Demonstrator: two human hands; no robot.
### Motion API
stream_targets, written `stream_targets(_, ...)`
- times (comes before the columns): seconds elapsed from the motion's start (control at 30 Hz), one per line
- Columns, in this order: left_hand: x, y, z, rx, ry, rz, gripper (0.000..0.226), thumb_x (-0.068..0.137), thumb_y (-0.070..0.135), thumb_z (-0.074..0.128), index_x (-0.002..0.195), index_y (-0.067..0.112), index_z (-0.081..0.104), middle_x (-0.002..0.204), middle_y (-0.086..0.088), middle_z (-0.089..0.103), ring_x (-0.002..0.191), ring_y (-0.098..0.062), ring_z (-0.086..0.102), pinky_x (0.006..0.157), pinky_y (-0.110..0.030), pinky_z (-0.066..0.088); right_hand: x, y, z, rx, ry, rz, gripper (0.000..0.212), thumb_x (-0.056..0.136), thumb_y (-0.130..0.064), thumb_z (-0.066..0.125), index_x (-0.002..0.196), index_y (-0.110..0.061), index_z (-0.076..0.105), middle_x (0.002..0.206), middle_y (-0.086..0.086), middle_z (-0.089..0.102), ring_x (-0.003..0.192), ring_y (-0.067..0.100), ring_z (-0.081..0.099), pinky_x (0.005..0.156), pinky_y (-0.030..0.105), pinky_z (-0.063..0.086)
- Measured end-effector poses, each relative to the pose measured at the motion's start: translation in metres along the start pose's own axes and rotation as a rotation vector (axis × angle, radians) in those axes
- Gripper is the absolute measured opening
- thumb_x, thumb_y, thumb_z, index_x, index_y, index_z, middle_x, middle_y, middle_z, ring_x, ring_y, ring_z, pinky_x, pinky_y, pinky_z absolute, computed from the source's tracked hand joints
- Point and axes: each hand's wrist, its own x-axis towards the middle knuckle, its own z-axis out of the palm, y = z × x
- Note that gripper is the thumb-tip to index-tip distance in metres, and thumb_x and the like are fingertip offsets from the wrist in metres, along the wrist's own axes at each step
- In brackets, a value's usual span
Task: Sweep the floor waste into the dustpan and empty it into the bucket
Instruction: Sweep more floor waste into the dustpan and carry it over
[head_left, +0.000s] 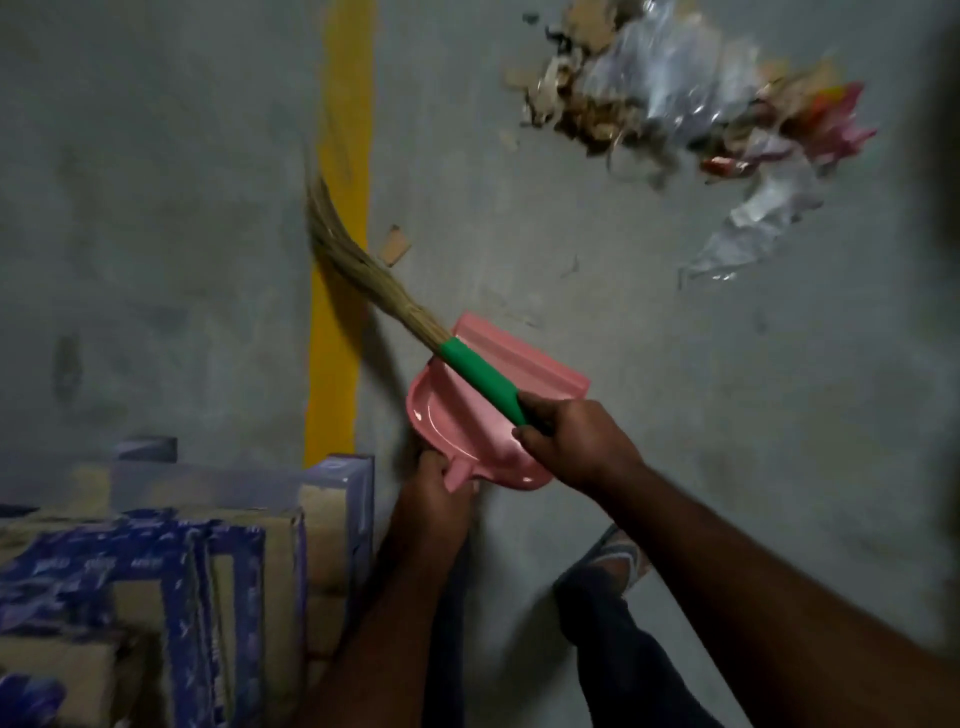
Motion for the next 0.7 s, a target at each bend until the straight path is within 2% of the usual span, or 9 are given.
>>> stream_targets(0.07, 0.032, -0.012, 0.028, -0.008, 0.021, -0.041, 0.033, 0.081, 0.032, 0.073, 0.106, 0.024, 0.053, 0.096, -0.008, 0.071, 0.087, -0.036, 0.066, 0.068, -0.039, 0.052, 0.047, 0.016, 0.024, -0.001, -0.014, -0.028, 0.050, 0.089, -0.041, 0.060, 0.138, -0.031, 0.053, 0.122, 0.012, 0.068, 0.112, 0.031, 0.063, 0.088, 0.039, 0.052)
stream_targets(0.13, 0.058, -0.017, 0.049, 0.005, 0.016, -0.072, 0.030, 0.080, 0.036, 0.071, 0.102, 0.027, 0.053, 0.095, -0.005, 0.071, 0.087, -0.035, 0.066, 0.071, -0.039, 0.053, 0.084, 0.035, 0.044, -0.007, -0.016, -0.041, 0.049, 0.090, -0.040, 0.059, 0.138, -0.030, 0.053, 0.123, 0.014, 0.066, 0.113, 0.033, 0.062, 0.090, 0.040, 0.052)
stream_targets(0.23, 0.082, -0.024, 0.061, 0.055, 0.052, -0.076, 0.036, 0.073, 0.043, 0.067, 0.101, 0.028, 0.050, 0.093, -0.002, 0.070, 0.085, -0.032, 0.066, 0.072, -0.041, 0.054, 0.109, 0.062, 0.069, 0.085, 0.059, 0.004, 0.047, 0.090, -0.036, 0.060, 0.136, -0.031, 0.056, 0.125, 0.007, 0.067, 0.112, 0.027, 0.064, 0.091, 0.036, 0.052)
stream_targets(0.3, 0.089, -0.029, 0.061, 0.088, 0.092, -0.075, 0.034, 0.075, 0.037, 0.071, 0.100, 0.025, 0.051, 0.093, -0.005, 0.070, 0.087, -0.032, 0.065, 0.070, -0.039, 0.052, 0.112, 0.079, 0.083, 0.244, 0.135, 0.068, 0.043, 0.089, -0.034, 0.062, 0.133, -0.033, 0.060, 0.110, 0.001, 0.073, 0.089, 0.019, 0.068, 0.083, 0.038, 0.055)
stream_targets(0.37, 0.090, -0.031, 0.054, 0.144, 0.169, -0.078, 0.031, 0.080, 0.032, 0.072, 0.103, 0.022, 0.053, 0.094, -0.009, 0.070, 0.090, -0.035, 0.064, 0.066, -0.035, 0.044, 0.109, 0.096, 0.094, 0.411, 0.215, 0.159, 0.045, 0.087, -0.036, 0.064, 0.132, -0.034, 0.059, 0.088, -0.007, 0.070, 0.072, 0.011, 0.058, 0.075, 0.044, 0.057)
stream_targets(0.4, 0.090, -0.031, 0.050, 0.162, 0.213, -0.074, 0.031, 0.082, 0.032, 0.072, 0.105, 0.021, 0.054, 0.095, -0.010, 0.069, 0.090, -0.036, 0.064, 0.064, -0.035, 0.041, 0.106, 0.106, 0.099, 0.465, 0.254, 0.207, 0.047, 0.086, -0.039, 0.065, 0.133, -0.034, 0.059, 0.086, -0.010, 0.065, 0.072, 0.010, 0.056, 0.075, 0.045, 0.058)
stream_targets(0.47, 0.094, -0.027, 0.045, 0.153, 0.296, -0.032, 0.030, 0.083, 0.031, 0.072, 0.105, 0.019, 0.055, 0.093, -0.012, 0.069, 0.089, -0.038, 0.063, 0.064, -0.037, 0.042, 0.095, 0.127, 0.105, 0.524, 0.304, 0.291, 0.051, 0.085, -0.045, 0.065, 0.133, -0.033, 0.058, 0.088, -0.011, 0.061, 0.074, 0.017, 0.063, 0.078, 0.048, 0.060)
stream_targets(0.57, 0.100, -0.012, 0.044, 0.099, 0.392, 0.041, 0.029, 0.082, 0.032, 0.075, 0.097, 0.017, 0.055, 0.093, -0.012, 0.069, 0.087, -0.038, 0.063, 0.066, -0.042, 0.048, 0.070, 0.155, 0.110, 0.548, 0.359, 0.382, 0.051, 0.084, -0.049, 0.065, 0.132, -0.035, 0.057, 0.093, 0.000, 0.070, 0.084, 0.029, 0.071, 0.076, 0.050, 0.060)
stream_targets(0.7, 0.104, -0.002, 0.046, 0.112, 0.428, 0.097, 0.028, 0.082, 0.032, 0.075, 0.098, 0.018, 0.056, 0.093, -0.013, 0.069, 0.087, -0.039, 0.062, 0.066, -0.040, 0.044, 0.025, 0.182, 0.117, 0.539, 0.436, 0.401, 0.046, 0.090, -0.037, 0.067, 0.134, -0.026, 0.058, 0.112, 0.009, 0.071, 0.098, 0.028, 0.069, 0.088, 0.045, 0.057)
